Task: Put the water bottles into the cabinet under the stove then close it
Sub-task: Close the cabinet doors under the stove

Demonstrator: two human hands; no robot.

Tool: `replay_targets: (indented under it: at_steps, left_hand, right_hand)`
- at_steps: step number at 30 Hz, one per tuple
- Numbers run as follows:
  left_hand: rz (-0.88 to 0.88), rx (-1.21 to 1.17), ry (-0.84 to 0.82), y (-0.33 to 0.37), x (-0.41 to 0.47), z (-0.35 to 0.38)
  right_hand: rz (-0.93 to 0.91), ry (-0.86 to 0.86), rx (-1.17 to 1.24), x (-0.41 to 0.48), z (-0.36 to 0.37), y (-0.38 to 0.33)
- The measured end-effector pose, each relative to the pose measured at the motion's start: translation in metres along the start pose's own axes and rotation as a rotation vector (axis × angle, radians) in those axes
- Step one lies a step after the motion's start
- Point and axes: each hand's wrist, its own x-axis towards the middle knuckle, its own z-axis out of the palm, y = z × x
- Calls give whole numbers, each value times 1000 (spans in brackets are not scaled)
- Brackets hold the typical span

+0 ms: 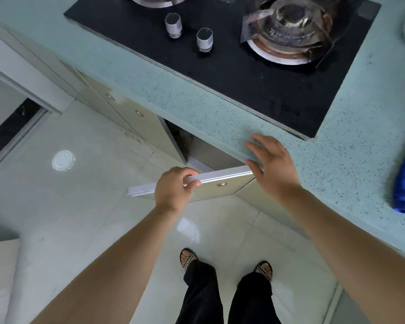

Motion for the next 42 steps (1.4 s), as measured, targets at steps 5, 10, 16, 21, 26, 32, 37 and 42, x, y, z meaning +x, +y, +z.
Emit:
replay_targets:
  at_steps: [5, 10, 16, 21, 26, 32, 37, 42]
  left_hand:
    - [128, 62, 13, 0, 44, -13]
    - [134, 104, -29, -4, 55, -21]
    - [127, 189, -57, -24, 50, -44]
    - [103, 233, -32, -45, 56, -70]
    - [82, 254, -44, -53, 73, -82]
    - [140, 121, -58, -50, 111, -82]
    - [234, 83, -69, -55, 132, -81]
    - [311, 84, -61, -64, 144, -79]
  right_hand:
    - [16, 95, 0, 1, 9, -2]
    - [-5, 167, -10, 0, 14, 3]
    - [89, 157, 16, 8, 17, -10]
    - [160, 115, 184, 37, 21, -38]
    - [189, 191, 116, 47, 33, -50]
    - [145, 260, 4, 46, 40, -51]
    - [138, 246, -115, 46, 43, -54]
    - [157, 255, -136, 47, 43, -57]
